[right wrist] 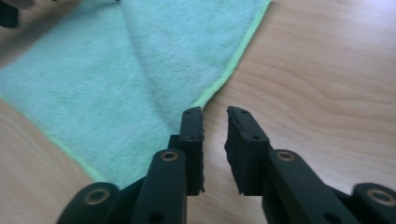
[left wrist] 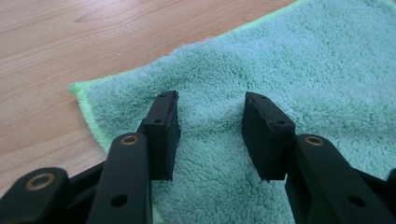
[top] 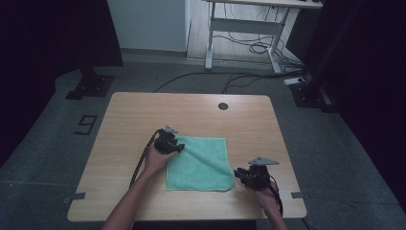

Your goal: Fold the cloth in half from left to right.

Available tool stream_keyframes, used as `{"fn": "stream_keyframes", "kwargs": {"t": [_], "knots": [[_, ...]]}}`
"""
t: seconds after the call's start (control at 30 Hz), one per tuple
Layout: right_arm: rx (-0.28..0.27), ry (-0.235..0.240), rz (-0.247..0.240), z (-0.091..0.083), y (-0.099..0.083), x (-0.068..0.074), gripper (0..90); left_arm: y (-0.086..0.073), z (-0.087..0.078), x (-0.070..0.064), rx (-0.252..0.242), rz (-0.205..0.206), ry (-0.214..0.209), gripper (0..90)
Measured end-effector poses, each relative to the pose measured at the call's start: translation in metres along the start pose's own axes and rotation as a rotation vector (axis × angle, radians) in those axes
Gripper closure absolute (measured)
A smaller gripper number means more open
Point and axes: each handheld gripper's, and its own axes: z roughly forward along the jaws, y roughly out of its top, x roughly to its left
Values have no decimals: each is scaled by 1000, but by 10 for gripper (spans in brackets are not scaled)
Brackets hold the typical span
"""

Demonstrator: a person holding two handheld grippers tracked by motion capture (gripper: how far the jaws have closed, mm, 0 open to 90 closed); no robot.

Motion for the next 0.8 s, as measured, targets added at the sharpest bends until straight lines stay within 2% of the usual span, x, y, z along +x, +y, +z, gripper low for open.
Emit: {"fn": "stream_keyframes", "kwargs": {"t": [0.07, 0.1, 0.17, 0.23, 0.33, 0.43, 0.5, 0.6, 0.7, 0.8], "knots": [[-2, -1, -20, 0, -4, 6, 610, 0, 0, 2, -1, -6, 0, 557], [-2, 9, -23, 0, -5, 7, 593, 0, 0, 3, -4, -14, 0, 556], [1, 20, -12, 1, -9, 11, 537, -1, -2, 5, -2, -24, 10, 552], [11, 45, -18, 4, -12, 15, 510, -2, -3, 7, -7, -31, 18, 549], [29, 38, -56, 10, -16, 23, 481, -3, -5, 9, -4, -30, 25, 548], [48, 37, -75, 20, -14, 27, 474, -4, -6, 12, -2, -34, 23, 548], [59, 25, -89, 27, -11, 28, 507, -4, -6, 12, -3, -36, 24, 548], [60, 6, -126, 32, -8, 30, 627, -5, -7, 15, -9, -47, 21, 548], [68, -2, -160, 33, -8, 33, 777, -5, -7, 16, -12, -51, 17, 549], [62, 13, -161, 25, -9, 34, 848, -5, -7, 15, -9, -43, 22, 545]]}}
